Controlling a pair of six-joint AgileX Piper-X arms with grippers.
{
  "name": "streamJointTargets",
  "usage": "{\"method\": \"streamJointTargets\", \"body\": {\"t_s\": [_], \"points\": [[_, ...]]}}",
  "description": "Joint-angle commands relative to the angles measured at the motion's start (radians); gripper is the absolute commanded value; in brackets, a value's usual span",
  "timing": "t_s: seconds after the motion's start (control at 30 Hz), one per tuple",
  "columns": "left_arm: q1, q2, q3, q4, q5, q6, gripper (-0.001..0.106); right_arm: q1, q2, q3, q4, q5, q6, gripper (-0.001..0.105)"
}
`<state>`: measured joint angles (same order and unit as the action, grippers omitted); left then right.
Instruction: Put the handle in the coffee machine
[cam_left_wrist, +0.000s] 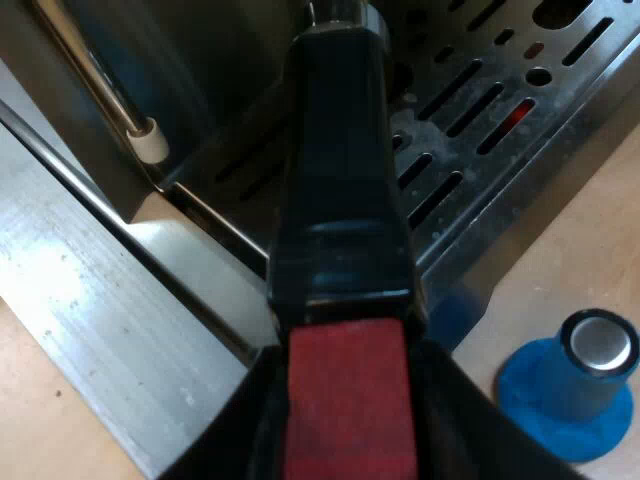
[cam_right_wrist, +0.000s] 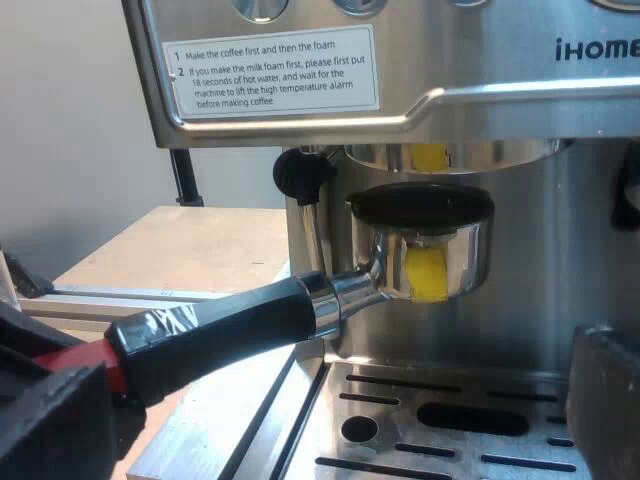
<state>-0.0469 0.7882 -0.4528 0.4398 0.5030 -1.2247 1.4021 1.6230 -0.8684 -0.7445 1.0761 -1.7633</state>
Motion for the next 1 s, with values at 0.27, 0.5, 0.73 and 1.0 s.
{"method": "streamJointTargets", "body": {"t_s": [0.27,0.5,0.73,1.0], "points": [[-0.001,0.025,-0.017,-0.048,0.122,0.060,0.000,-0.003,-0.003,-0.003,-0.015,0.001,-0.012,0.093],[0.001,0.072,-0.057,0.005,0.140,0.152,0.000,-0.003,-0.003,-0.003,-0.015,0.001,-0.012,0.093],[0.079,0.124,-0.083,0.012,0.243,0.205,0.000,-0.003,-0.003,-0.003,-0.015,0.001,-0.012,0.093],[0.124,0.171,-0.119,0.088,0.287,0.309,0.000,-0.003,-0.003,-0.003,-0.015,0.001,-0.012,0.093]]}}
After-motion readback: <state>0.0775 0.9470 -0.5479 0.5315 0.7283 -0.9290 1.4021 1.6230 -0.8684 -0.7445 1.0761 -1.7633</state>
